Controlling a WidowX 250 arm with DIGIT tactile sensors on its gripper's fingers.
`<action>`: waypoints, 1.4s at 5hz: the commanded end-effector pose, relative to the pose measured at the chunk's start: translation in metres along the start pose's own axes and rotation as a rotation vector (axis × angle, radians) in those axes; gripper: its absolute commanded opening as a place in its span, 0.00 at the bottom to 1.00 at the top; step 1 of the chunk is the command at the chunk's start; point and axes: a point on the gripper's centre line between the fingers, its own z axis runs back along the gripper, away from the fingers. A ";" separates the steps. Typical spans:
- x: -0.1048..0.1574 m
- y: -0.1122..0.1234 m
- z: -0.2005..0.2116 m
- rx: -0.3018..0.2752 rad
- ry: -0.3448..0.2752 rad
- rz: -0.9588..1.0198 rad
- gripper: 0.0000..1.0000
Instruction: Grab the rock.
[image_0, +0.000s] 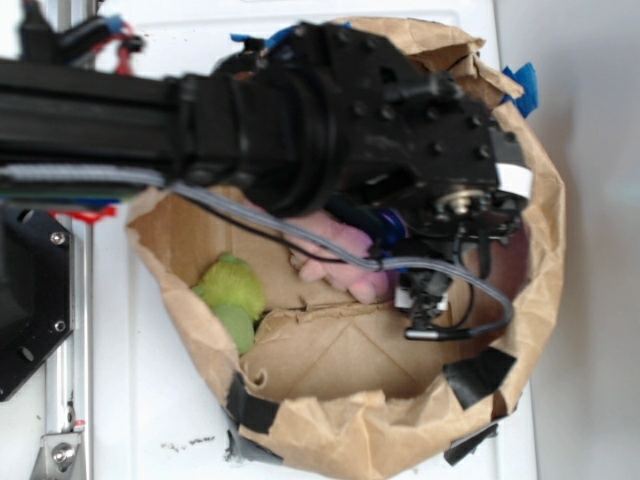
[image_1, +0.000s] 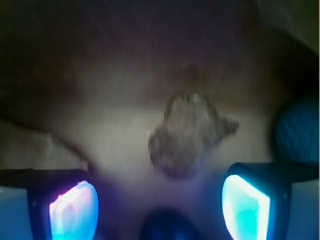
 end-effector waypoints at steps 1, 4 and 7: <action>0.026 -0.007 0.005 0.016 -0.072 -0.023 1.00; 0.025 -0.001 -0.023 0.055 -0.054 -0.003 0.00; 0.002 0.008 0.050 0.046 -0.039 0.093 0.00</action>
